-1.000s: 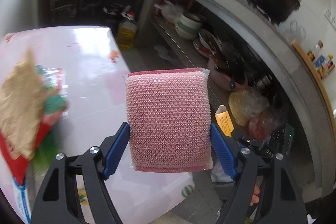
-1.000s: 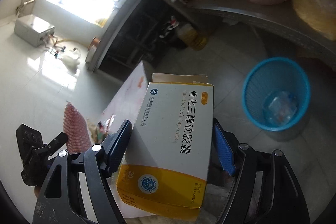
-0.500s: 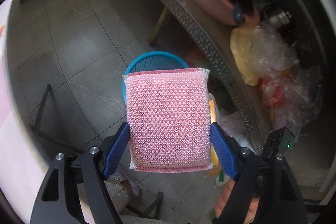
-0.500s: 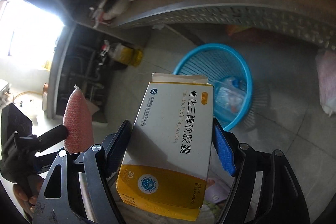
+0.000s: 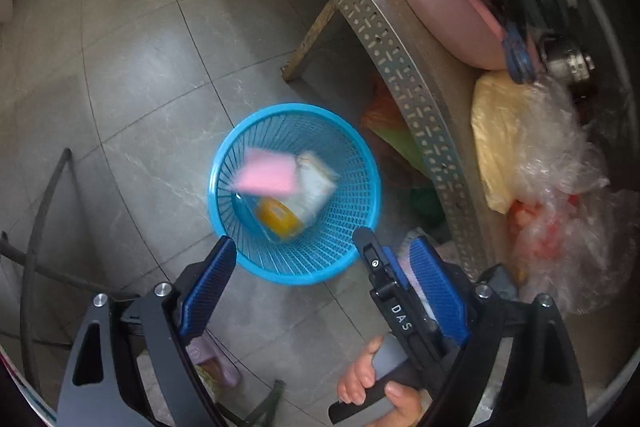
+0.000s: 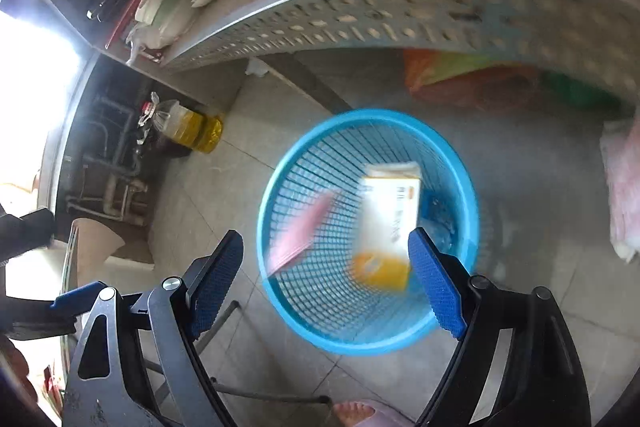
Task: Collect trash
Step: 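Carry sponge and box over the blue wastebasket and open both tools to drop them, then return to the table and grasp the tan crumpled cloth with the left tool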
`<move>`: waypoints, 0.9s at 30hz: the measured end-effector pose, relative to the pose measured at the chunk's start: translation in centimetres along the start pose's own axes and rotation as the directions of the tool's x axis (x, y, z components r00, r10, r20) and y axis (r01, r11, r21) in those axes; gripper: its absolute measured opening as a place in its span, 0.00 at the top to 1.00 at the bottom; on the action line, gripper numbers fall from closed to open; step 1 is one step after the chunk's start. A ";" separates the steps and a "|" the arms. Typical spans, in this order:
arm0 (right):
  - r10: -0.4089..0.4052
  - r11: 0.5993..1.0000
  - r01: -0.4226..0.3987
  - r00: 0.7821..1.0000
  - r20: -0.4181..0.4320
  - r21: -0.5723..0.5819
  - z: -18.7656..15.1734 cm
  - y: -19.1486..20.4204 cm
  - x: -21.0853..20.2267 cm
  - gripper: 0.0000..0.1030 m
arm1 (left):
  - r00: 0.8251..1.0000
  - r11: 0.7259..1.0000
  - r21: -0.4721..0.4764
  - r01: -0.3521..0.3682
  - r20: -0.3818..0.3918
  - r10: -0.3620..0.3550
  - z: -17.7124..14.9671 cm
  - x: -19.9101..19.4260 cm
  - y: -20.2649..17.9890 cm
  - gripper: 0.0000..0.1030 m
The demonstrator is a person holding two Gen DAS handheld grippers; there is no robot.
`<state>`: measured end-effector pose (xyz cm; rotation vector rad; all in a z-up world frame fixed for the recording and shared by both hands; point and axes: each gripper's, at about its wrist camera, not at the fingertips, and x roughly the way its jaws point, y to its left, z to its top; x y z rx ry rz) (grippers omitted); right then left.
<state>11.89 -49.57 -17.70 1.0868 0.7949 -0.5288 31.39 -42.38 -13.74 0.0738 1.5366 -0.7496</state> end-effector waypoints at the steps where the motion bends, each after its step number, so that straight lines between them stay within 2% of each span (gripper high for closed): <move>1: -0.007 1.000 0.007 1.000 -0.005 -0.013 -0.5 -0.2 -0.5 0.22 | 1.000 1.000 0.004 -0.009 0.005 0.009 -0.4 -0.7 0.5 0.16; 6: -0.011 0.999 0.011 1.000 -0.012 -0.053 -2.3 -0.3 -3.1 0.22 | 0.999 1.000 0.005 -0.010 0.047 0.009 -2.6 -4.3 2.1 0.16; 9: 0.008 0.993 -0.009 1.000 -0.007 -0.115 -3.3 1.5 -4.3 0.22 | 0.996 1.000 0.016 0.007 0.094 -0.009 -4.8 -7.4 2.8 0.16; 12: 0.046 0.980 -0.047 0.999 -0.008 -0.193 -3.9 3.7 -6.1 0.22 | 0.986 1.000 0.022 0.020 0.166 -0.024 -7.3 -10.7 3.2 0.16; 15: 0.093 0.957 -0.088 0.996 0.004 -0.277 -4.3 6.4 -8.3 0.22 | 0.966 0.998 0.045 0.046 0.253 -0.056 -10.4 -14.6 3.5 0.16; 18: 0.151 0.929 -0.141 0.989 0.003 -0.341 -4.7 9.3 -10.1 0.22 | 0.928 0.997 0.061 0.039 0.367 -0.059 -14.0 -18.8 4.2 0.16; 21: 0.195 0.893 -0.184 0.981 -0.016 -0.410 -5.4 12.4 -11.6 0.22 | 0.883 0.998 0.065 0.007 0.468 -0.037 -17.4 -22.4 5.3 0.16; 24: 0.243 0.847 -0.235 0.969 -0.047 -0.477 -6.5 15.4 -12.9 0.22 | 0.825 1.000 0.028 -0.011 0.565 -0.007 -21.1 -25.9 7.6 0.16; 27: 0.285 0.790 -0.287 0.954 -0.089 -0.542 -8.0 18.4 -14.0 0.22 | 0.761 0.999 -0.045 -0.017 0.648 0.042 -25.1 -28.8 10.6 0.16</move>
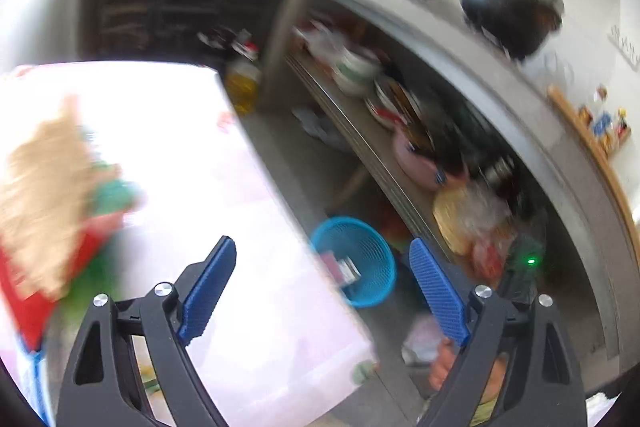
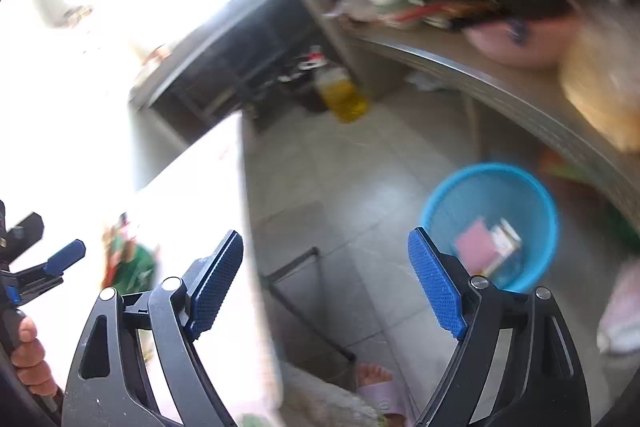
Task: Collect trash
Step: 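Return to the table and grasp the tan crumpled cloth with the left tool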
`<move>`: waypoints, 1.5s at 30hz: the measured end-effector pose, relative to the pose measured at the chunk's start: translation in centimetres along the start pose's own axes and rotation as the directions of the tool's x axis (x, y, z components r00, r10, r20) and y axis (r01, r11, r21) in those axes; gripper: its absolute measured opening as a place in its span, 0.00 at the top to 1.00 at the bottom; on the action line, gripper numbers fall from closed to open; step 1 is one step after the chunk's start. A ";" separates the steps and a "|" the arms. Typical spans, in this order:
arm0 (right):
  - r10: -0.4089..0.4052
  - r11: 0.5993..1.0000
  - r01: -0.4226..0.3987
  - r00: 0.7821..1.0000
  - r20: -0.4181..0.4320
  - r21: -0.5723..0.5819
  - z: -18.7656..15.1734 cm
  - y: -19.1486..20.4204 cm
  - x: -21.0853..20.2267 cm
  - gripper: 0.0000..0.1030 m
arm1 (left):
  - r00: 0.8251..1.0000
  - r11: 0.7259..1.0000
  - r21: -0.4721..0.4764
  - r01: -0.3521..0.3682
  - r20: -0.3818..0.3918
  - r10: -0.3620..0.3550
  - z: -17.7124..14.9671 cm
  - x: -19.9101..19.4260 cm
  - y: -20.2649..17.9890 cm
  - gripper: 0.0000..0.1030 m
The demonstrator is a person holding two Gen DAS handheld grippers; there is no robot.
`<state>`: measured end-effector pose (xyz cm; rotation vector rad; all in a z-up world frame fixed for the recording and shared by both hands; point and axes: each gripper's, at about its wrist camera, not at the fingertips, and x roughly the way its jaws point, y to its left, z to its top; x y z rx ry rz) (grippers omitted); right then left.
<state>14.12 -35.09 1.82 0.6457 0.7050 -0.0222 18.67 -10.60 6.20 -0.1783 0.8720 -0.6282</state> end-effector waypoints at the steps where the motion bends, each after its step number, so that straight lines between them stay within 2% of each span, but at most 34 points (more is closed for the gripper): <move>1: 0.022 0.999 -0.022 1.000 -0.006 -0.024 0.0 1.2 0.1 0.22 | 0.999 0.999 -0.024 -0.026 0.037 0.027 -0.4 -1.3 1.2 0.16; 3: 0.063 0.995 -0.065 0.998 -0.022 -0.074 0.0 3.4 0.3 0.22 | 0.991 0.994 -0.085 -0.064 0.113 0.074 -1.5 -4.4 4.1 0.16; 6: 0.120 0.980 -0.128 0.991 -0.062 -0.150 -0.1 6.9 1.0 0.22 | 0.975 0.981 -0.144 -0.130 0.160 0.153 -2.1 -7.3 7.8 0.16; 8: 0.150 0.964 -0.165 0.985 -0.084 -0.211 -0.3 9.5 1.5 0.22 | 0.964 0.970 -0.164 -0.181 0.165 0.207 -2.0 -8.4 9.9 0.16; 11: 0.195 0.939 -0.222 0.973 -0.124 -0.264 -0.8 12.9 2.4 0.22 | 0.957 0.956 -0.188 -0.226 0.142 0.254 -1.1 -8.9 12.6 0.16; 16: 0.249 0.906 -0.295 0.951 -0.183 -0.302 -1.5 16.8 4.2 0.22 | 0.950 0.948 -0.134 -0.290 0.077 0.302 1.5 -6.4 15.4 0.16; 19: 0.257 0.894 -0.312 0.945 -0.202 -0.322 -1.7 18.3 4.9 0.22 | 0.940 0.938 -0.084 -0.335 0.032 0.339 2.7 -3.9 16.3 0.16; 21: 0.256 0.890 -0.315 0.944 -0.210 -0.329 -1.7 18.8 5.0 0.22 | 0.924 0.922 -0.065 -0.381 0.004 0.382 3.1 -2.4 17.0 0.16; 25: 0.256 0.887 -0.318 0.942 -0.217 -0.334 -2.0 19.5 4.9 0.22 | 0.913 0.911 -0.050 -0.409 -0.028 0.408 3.0 -0.5 17.9 0.18; 26: 0.256 0.888 -0.319 0.942 -0.219 -0.332 -2.0 19.6 5.0 0.22 | 0.913 0.912 -0.053 -0.408 -0.031 0.406 2.9 -0.3 18.0 0.21; 28: 0.258 0.888 -0.322 0.940 -0.224 -0.328 -1.9 19.8 5.4 0.22 | 0.916 0.914 -0.062 -0.400 -0.047 0.397 2.5 -0.1 18.3 0.34; 32: 0.274 0.893 -0.340 0.931 -0.243 -0.296 -1.9 20.4 6.2 0.22 | 0.915 0.912 -0.068 -0.403 -0.058 0.400 1.7 0.1 19.0 0.54; 34: 0.292 0.894 -0.359 0.921 -0.258 -0.269 -1.8 20.3 7.0 0.22 | 0.915 0.913 -0.071 -0.402 -0.055 0.399 1.4 -0.1 19.4 0.64; 38: 0.341 0.898 -0.404 0.889 -0.306 -0.172 -1.8 20.1 9.0 0.22 | 0.916 0.913 -0.077 -0.401 -0.053 0.397 1.3 -0.5 19.9 0.77; 41: 0.363 0.907 -0.413 0.869 -0.337 -0.088 -1.8 19.8 10.7 0.31 | 0.919 0.915 -0.087 -0.393 -0.050 0.390 1.1 -0.8 20.3 0.86; 45: 0.354 0.920 -0.389 0.874 -0.335 -0.042 -1.5 19.4 11.8 0.45 | 0.926 0.920 -0.106 -0.378 -0.041 0.376 0.9 -1.2 20.7 0.97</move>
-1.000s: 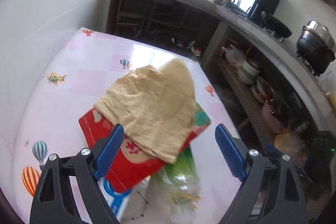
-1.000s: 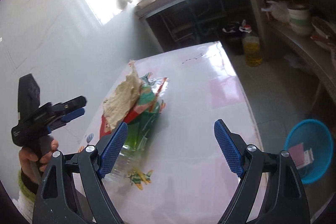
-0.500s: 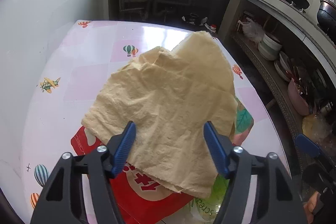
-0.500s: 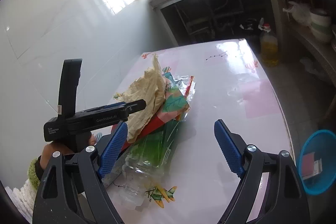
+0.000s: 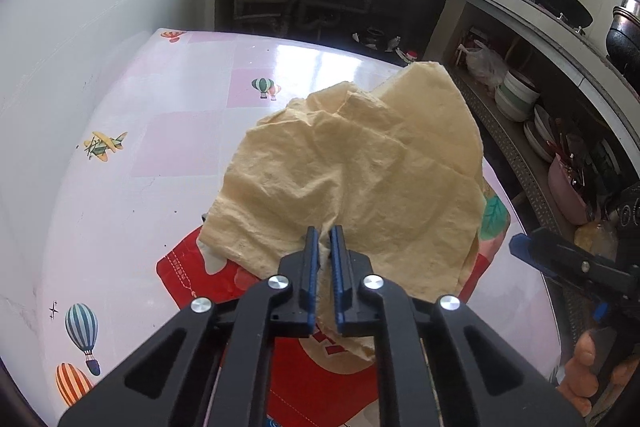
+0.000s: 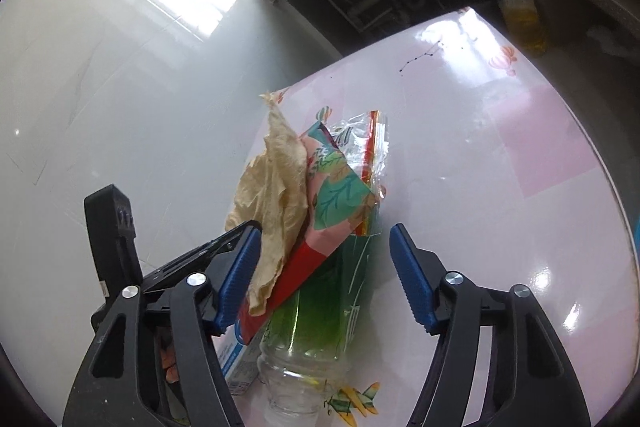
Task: Collect trash
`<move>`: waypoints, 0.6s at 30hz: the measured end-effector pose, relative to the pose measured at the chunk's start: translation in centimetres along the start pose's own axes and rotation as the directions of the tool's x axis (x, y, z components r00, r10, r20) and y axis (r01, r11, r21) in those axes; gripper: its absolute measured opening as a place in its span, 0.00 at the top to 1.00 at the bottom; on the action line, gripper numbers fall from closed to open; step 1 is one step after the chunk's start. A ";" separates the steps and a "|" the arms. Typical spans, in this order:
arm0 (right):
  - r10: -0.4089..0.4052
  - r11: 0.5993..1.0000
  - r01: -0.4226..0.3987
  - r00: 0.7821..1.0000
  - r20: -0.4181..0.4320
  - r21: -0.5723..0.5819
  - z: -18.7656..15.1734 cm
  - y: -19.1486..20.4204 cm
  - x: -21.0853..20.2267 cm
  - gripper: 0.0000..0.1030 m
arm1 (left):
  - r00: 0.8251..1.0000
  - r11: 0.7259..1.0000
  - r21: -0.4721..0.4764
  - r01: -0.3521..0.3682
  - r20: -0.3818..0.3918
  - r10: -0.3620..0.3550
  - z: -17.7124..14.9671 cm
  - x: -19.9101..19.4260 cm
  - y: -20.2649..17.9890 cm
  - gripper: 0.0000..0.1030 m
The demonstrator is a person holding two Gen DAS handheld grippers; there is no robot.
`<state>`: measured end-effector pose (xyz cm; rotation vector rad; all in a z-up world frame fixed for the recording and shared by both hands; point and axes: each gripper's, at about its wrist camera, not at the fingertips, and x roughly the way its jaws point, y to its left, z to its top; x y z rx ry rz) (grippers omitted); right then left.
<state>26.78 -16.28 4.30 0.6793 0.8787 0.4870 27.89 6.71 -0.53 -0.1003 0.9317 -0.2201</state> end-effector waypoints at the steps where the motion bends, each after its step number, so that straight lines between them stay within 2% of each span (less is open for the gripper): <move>1: -0.022 1.000 0.022 1.000 0.008 0.007 0.1 0.0 -0.1 0.46 | 1.000 1.000 -0.007 0.010 0.004 -0.010 0.0 -0.2 0.1 0.98; 5: -0.083 0.993 0.091 0.991 0.103 -0.077 0.3 1.5 -2.1 0.47 | 0.998 0.998 -0.023 0.053 0.038 -0.052 -0.4 -1.5 0.6 0.99; 8: -0.041 0.975 0.070 0.990 0.137 -0.212 0.1 4.2 -3.2 0.47 | 0.996 0.997 -0.007 0.072 0.046 -0.072 -0.9 -2.3 0.4 0.99; 12: 0.007 0.954 0.017 0.997 0.078 -0.300 0.0 6.7 -1.9 0.48 | 0.993 0.993 0.016 0.116 0.020 -0.116 -2.2 -2.6 0.0 0.99; 17: -0.085 0.958 0.080 0.996 -0.008 -0.276 0.5 6.6 1.9 0.68 | 0.989 0.989 0.024 0.145 0.021 -0.145 -3.6 -3.2 0.2 0.98; 18: -0.100 0.962 0.089 0.994 -0.031 -0.260 0.6 6.3 2.6 0.76 | 0.988 0.988 0.015 0.151 0.022 -0.151 -3.7 -3.3 0.4 0.98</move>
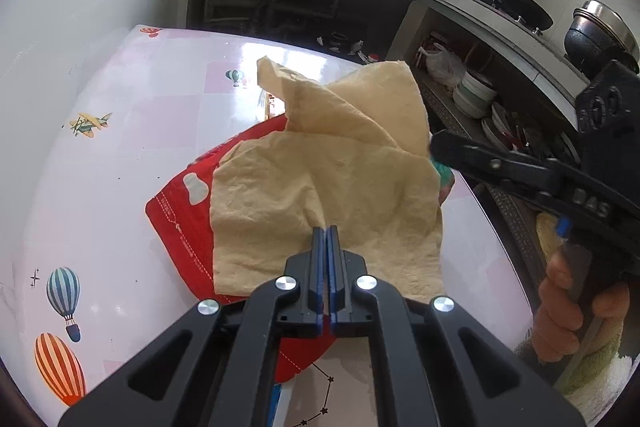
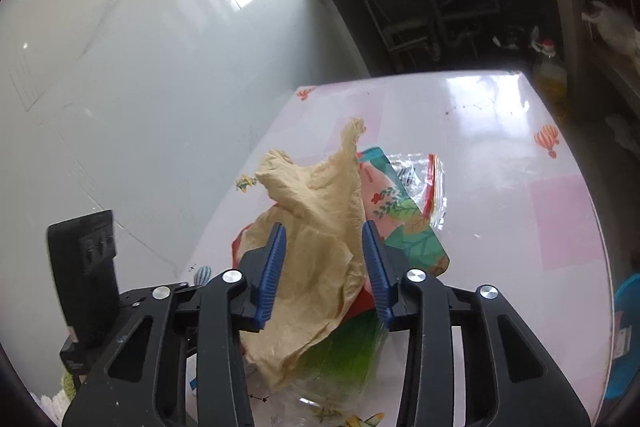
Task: Collect trash
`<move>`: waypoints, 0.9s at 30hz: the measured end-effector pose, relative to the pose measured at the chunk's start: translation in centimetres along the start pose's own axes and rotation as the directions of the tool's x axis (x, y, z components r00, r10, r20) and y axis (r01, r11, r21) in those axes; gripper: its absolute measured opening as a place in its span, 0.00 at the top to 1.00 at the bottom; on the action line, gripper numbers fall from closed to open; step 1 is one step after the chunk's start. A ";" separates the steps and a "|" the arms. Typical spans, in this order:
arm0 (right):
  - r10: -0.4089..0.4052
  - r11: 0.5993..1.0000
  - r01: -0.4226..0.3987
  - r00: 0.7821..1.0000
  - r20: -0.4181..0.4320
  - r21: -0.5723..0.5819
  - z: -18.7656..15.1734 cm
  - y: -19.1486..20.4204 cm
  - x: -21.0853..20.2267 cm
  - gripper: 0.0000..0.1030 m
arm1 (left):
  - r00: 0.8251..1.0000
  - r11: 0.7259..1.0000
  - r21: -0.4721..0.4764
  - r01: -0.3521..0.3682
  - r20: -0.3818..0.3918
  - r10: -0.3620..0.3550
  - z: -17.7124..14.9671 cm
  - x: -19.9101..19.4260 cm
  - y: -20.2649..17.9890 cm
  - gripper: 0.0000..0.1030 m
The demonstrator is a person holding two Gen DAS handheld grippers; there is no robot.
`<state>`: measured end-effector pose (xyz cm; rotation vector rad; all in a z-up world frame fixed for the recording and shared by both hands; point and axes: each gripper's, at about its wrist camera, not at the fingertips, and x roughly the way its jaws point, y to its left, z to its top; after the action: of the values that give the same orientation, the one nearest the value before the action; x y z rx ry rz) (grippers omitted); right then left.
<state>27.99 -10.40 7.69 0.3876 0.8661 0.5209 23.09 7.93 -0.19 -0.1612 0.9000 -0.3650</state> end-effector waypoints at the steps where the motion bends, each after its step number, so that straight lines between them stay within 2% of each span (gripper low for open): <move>1: -0.004 1.000 0.005 1.000 -0.029 0.020 0.0 -0.3 0.8 0.81 | 1.000 1.000 -0.010 0.006 0.000 -0.006 -0.1 -0.1 0.2 0.98; 3: 0.006 0.999 -0.003 0.998 -0.069 0.046 -0.3 -0.5 1.6 0.88 | 1.000 0.999 -0.038 0.010 0.002 -0.010 -0.1 -0.2 0.8 0.97; 5: 0.056 0.996 -0.049 0.994 -0.097 0.069 -0.8 -0.7 1.9 0.91 | 0.999 0.997 -0.064 0.040 -0.006 -0.041 -0.1 -0.2 1.2 0.90; 7: 0.089 0.994 -0.081 0.989 -0.117 0.077 -1.6 -0.6 1.7 0.95 | 0.997 0.992 -0.108 0.068 -0.018 -0.071 0.0 0.0 1.8 0.65; 10: 0.121 0.992 -0.114 0.983 -0.141 0.053 -2.3 -0.1 1.7 0.96 | 0.991 0.976 -0.178 0.127 -0.013 -0.131 0.3 0.1 2.3 0.51; 12: 0.128 0.992 -0.129 0.980 -0.151 0.006 -2.8 0.6 1.7 0.96 | 0.986 0.963 -0.216 0.163 -0.009 -0.169 0.6 0.2 2.6 0.44; 17: 0.172 0.979 -0.189 0.967 -0.189 -0.075 -3.9 2.0 1.8 0.96 | 0.960 0.908 -0.329 0.261 -0.006 -0.278 1.0 0.9 3.6 0.41; 20: 0.192 0.969 -0.220 0.958 -0.213 -0.115 -4.6 2.9 2.2 0.96 | 0.947 0.884 -0.362 0.294 -0.013 -0.321 1.2 1.1 3.6 0.41; 22: 0.198 0.962 -0.233 0.954 -0.223 -0.144 -5.1 3.6 2.4 0.96 | 0.945 0.882 -0.365 0.299 -0.016 -0.327 1.2 1.1 3.6 0.41; 25: 0.220 0.949 -0.260 0.951 -0.219 -0.176 -5.5 4.6 2.2 0.96 | 0.957 0.902 -0.339 0.266 -0.018 -0.289 1.2 1.0 3.2 0.42; 26: 0.226 0.947 -0.266 0.950 -0.215 -0.180 -5.6 4.8 2.1 0.96 | 0.961 0.908 -0.335 0.252 -0.022 -0.275 1.2 1.1 3.2 0.45; 27: 0.232 0.945 -0.271 0.950 -0.209 -0.183 -5.6 4.8 1.9 0.96 | 0.966 0.915 -0.330 0.233 -0.031 -0.257 1.2 1.2 3.2 0.55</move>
<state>23.21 -4.76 5.71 0.2595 0.9347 0.8908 25.48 10.48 -1.22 -0.5718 1.0128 -0.4564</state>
